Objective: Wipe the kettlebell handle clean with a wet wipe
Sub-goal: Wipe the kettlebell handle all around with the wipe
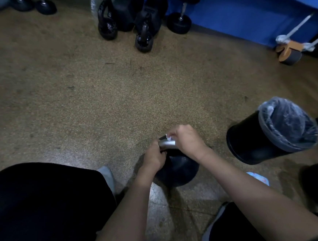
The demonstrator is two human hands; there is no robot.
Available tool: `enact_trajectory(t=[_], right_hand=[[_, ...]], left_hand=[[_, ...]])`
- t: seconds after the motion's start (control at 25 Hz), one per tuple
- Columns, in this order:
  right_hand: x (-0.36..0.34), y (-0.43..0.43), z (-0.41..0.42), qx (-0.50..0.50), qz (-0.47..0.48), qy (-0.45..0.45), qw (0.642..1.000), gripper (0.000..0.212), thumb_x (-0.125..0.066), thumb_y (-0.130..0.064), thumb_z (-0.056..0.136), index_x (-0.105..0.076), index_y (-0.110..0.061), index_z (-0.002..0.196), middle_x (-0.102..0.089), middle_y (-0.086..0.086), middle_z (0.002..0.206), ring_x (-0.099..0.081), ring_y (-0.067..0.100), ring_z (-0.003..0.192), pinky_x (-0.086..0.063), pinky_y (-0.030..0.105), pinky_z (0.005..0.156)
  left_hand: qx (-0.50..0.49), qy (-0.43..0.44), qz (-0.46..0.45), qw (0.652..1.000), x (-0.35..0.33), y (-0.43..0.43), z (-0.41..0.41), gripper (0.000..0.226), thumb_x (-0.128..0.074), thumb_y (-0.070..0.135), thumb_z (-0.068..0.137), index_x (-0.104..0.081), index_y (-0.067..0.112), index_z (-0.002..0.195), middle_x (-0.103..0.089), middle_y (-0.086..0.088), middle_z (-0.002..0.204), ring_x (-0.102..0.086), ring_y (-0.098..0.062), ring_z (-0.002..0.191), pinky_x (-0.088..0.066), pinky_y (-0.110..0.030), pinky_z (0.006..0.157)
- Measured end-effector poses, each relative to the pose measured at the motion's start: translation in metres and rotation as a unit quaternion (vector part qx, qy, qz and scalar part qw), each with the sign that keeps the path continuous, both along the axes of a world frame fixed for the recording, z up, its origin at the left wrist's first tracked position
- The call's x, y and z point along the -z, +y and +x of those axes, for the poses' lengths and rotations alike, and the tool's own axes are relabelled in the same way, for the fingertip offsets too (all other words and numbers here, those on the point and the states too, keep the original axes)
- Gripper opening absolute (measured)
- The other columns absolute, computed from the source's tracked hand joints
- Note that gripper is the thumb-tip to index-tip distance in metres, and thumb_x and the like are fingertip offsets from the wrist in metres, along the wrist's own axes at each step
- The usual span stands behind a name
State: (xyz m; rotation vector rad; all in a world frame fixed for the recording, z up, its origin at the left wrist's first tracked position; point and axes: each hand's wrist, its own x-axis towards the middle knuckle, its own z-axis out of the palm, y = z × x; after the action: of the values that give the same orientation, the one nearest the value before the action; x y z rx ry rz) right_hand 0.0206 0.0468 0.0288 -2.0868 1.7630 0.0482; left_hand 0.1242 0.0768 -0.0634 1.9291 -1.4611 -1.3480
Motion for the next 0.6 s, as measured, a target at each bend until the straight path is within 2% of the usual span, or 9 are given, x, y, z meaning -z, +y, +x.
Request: enact_trajectory(t=[0.12,0.24,0.44,0.6], right_hand=[[-0.006,-0.007,0.008,0.022,0.042,0.006,0.999,0.021,-0.058,-0.011,0.084,-0.073,-0.019,0.094,-0.071,0.013,0.098,-0.065,0.029,0.094,-0.051,0.030,0.084],[-0.013,-0.002,0.011,-0.009,0.062,-0.007,0.998,0.017,-0.062,-0.018,0.082,-0.073,-0.018,0.095,-0.071,0.013,0.100,-0.064,0.029,0.096,-0.049,0.029,0.084],[-0.019,-0.005,0.015,0.027,0.063,0.001,0.998,0.019,-0.058,-0.012,0.084,-0.073,-0.016,0.096,-0.070,0.013,0.103,-0.063,0.029,0.099,-0.050,0.029,0.086],[-0.013,0.004,0.024,-0.023,0.055,0.015,0.998,0.024,-0.054,-0.010,0.088,-0.071,-0.013,0.104,-0.067,0.017,0.109,-0.060,0.032,0.106,-0.047,0.031,0.088]], left_hand=[[0.001,-0.003,0.008,1.000,0.001,-0.001,0.000,0.041,-0.055,0.009,0.084,-0.047,0.013,0.123,-0.062,-0.014,0.116,-0.059,-0.031,0.108,-0.044,-0.033,0.090],[0.000,-0.003,0.005,1.000,0.002,-0.002,0.000,0.043,-0.058,0.008,0.082,-0.046,0.013,0.124,-0.062,-0.014,0.117,-0.059,-0.032,0.110,-0.046,-0.035,0.093],[-0.011,0.004,-0.002,1.000,0.007,-0.002,-0.001,0.039,-0.059,0.010,0.079,-0.049,0.014,0.116,-0.065,-0.014,0.109,-0.062,-0.032,0.102,-0.050,-0.043,0.089],[-0.028,0.025,-0.009,0.999,0.035,-0.004,-0.003,0.034,-0.057,0.023,0.072,-0.054,0.014,0.105,-0.069,-0.010,0.098,-0.066,-0.029,0.095,-0.054,-0.045,0.082]])
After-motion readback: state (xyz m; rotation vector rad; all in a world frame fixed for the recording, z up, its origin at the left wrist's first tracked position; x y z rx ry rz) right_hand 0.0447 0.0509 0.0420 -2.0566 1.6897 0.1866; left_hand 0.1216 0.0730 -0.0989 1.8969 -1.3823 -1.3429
